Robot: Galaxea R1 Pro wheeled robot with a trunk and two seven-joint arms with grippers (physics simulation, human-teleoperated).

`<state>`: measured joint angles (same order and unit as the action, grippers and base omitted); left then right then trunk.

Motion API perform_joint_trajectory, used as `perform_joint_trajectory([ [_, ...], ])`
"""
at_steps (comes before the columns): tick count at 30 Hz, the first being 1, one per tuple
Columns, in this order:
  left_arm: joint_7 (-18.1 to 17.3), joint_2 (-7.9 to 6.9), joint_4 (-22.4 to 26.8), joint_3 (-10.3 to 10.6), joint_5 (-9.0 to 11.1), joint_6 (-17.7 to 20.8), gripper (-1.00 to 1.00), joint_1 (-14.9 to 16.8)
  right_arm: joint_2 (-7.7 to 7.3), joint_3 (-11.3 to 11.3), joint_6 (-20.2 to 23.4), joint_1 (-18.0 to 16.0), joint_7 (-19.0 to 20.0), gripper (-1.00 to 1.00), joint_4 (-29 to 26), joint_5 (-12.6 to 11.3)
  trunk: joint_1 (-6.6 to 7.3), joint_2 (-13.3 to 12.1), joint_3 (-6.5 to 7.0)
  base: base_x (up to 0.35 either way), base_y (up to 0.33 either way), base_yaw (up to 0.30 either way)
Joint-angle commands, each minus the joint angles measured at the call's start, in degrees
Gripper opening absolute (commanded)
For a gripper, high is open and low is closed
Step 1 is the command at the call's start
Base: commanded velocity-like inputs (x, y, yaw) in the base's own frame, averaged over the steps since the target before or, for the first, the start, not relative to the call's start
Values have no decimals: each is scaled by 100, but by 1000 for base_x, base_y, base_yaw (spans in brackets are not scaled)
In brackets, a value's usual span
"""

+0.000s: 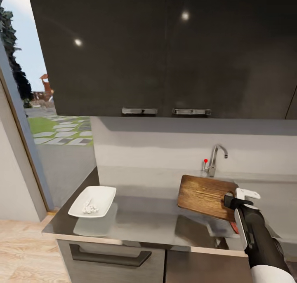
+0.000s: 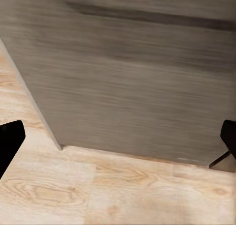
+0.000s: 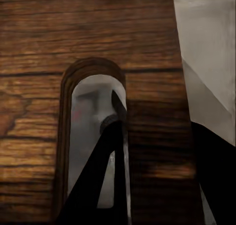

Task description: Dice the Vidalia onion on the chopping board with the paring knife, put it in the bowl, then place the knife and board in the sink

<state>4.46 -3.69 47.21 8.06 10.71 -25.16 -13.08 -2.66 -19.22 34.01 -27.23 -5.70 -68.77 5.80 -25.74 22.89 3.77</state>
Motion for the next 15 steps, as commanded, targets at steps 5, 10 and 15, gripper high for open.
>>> perform_joint_trajectory([
  [5,47,-9,7,38,37,-15,100,-1,93,-15,-177,-1,-350,-100,92,9,-5,3,0,268,-6,0],
  [10,47,-9,7,38,37,-15,100,-1,85,-389,-214,-1,-905,-100,267,-392,-5,3,0,170,0,0],
  [15,47,-9,9,38,37,-15,100,-1,-4,-580,-989,-1,-2613,-100,469,-1798,-5,3,0,13,0,0],
])
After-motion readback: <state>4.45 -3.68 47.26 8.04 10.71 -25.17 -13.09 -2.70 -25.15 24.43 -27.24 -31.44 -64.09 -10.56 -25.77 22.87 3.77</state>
